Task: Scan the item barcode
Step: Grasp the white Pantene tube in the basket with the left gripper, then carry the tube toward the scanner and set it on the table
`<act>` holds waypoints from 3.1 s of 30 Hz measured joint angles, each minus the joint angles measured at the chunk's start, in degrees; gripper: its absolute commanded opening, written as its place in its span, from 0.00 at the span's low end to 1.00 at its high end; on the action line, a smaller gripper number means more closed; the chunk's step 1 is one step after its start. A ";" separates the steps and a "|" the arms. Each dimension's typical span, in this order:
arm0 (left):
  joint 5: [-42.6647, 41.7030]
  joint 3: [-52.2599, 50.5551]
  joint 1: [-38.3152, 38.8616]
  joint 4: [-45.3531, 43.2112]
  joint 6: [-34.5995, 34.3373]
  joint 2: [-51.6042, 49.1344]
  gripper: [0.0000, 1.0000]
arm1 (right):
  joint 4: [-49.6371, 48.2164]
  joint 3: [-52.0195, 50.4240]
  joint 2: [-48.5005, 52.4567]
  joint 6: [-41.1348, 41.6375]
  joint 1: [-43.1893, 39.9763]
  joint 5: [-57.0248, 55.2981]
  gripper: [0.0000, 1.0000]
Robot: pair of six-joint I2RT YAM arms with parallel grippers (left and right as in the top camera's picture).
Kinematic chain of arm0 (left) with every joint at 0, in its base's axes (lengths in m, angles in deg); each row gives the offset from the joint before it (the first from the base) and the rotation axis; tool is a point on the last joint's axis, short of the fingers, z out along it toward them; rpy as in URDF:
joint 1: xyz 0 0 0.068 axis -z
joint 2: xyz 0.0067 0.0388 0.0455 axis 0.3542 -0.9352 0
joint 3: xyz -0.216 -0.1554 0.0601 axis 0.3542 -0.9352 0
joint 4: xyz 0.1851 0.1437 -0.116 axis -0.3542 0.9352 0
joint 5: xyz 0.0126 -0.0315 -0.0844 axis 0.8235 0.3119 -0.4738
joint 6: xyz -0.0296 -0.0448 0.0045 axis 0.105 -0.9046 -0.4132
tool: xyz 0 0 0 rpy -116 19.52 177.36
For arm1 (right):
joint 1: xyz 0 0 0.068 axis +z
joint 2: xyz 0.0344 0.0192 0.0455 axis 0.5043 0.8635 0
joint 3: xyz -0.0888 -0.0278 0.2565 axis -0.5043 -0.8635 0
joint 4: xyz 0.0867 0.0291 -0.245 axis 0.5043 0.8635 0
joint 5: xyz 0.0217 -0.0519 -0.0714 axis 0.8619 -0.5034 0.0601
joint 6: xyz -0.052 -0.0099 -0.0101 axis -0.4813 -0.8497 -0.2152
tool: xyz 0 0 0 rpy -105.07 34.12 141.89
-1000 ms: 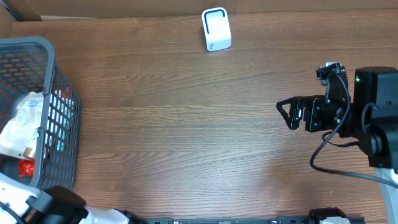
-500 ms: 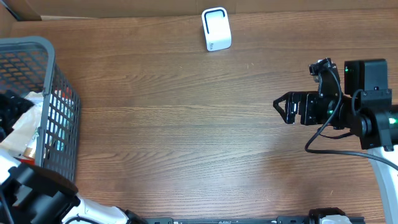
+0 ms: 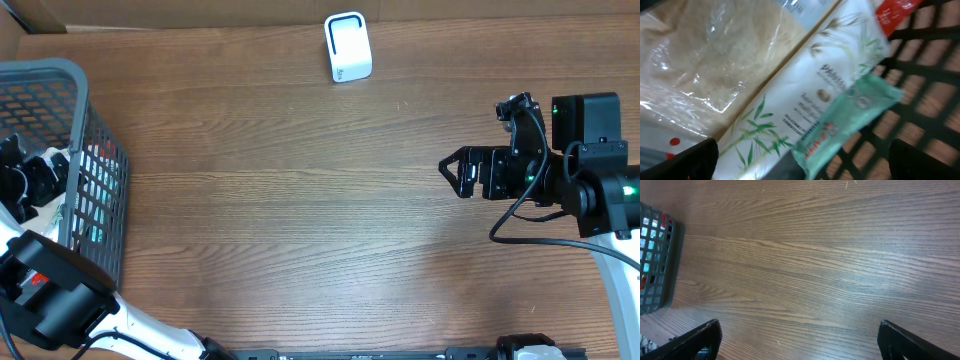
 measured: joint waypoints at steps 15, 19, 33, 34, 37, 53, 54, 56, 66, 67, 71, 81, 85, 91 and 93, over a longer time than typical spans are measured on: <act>-0.79 -9.05 -0.07 -7.17 1.14 -2.56 0.27 | 0.07 0.00 0.00 0.00 0.00 0.00 1.00; -2.56 -9.05 -0.07 -6.73 1.16 -2.56 0.22 | 0.07 0.00 0.00 0.00 0.00 -0.02 1.00; 1.55 -17.05 -0.15 -12.81 -5.14 -0.72 0.51 | 0.07 0.00 0.33 0.00 0.00 0.00 1.00; 2.10 -17.99 -0.09 -13.35 -5.68 -0.48 0.31 | 0.07 0.00 0.55 0.00 0.00 0.00 1.00; 2.64 -20.50 0.07 -13.97 -6.54 -0.50 0.04 | 0.07 0.00 1.18 0.02 -0.02 -0.02 1.00; 1.95 -0.37 0.33 5.05 -10.78 -4.66 0.04 | -0.24 0.00 1.81 0.00 0.00 -0.02 1.00; 1.22 3.50 0.35 7.13 -11.32 -4.66 0.04 | -0.28 0.00 1.81 0.02 0.00 0.00 1.00; -0.04 12.55 0.44 11.50 -12.31 -4.66 0.04 | -0.61 0.00 1.81 0.02 -0.02 0.00 1.00; -5.25 47.89 2.78 22.10 -14.38 -3.32 0.04 | -2.01 0.00 1.81 0.00 0.00 0.00 1.00; -6.27 49.44 3.67 22.14 -14.21 -2.56 0.04 | -1.99 0.00 1.81 0.00 0.00 0.00 1.00; -9.07 52.98 11.45 22.40 -13.79 1.22 0.04 | -2.03 0.00 1.81 -0.02 -0.02 0.02 1.00; -10.51 43.69 47.98 22.10 -14.71 3.78 0.04 | -2.05 0.00 1.81 -0.02 0.00 0.00 1.00; -5.55 31.10 60.72 20.68 -19.23 3.72 0.04 | -2.03 0.00 1.81 -0.02 0.00 -0.02 1.00; -2.49 10.64 66.60 8.63 -28.50 3.69 0.05 | -1.88 0.00 1.81 0.00 0.00 -0.20 1.00; -3.02 4.50 66.40 3.32 -30.71 3.69 0.04 | -1.79 0.00 1.81 -0.02 0.00 -0.26 1.00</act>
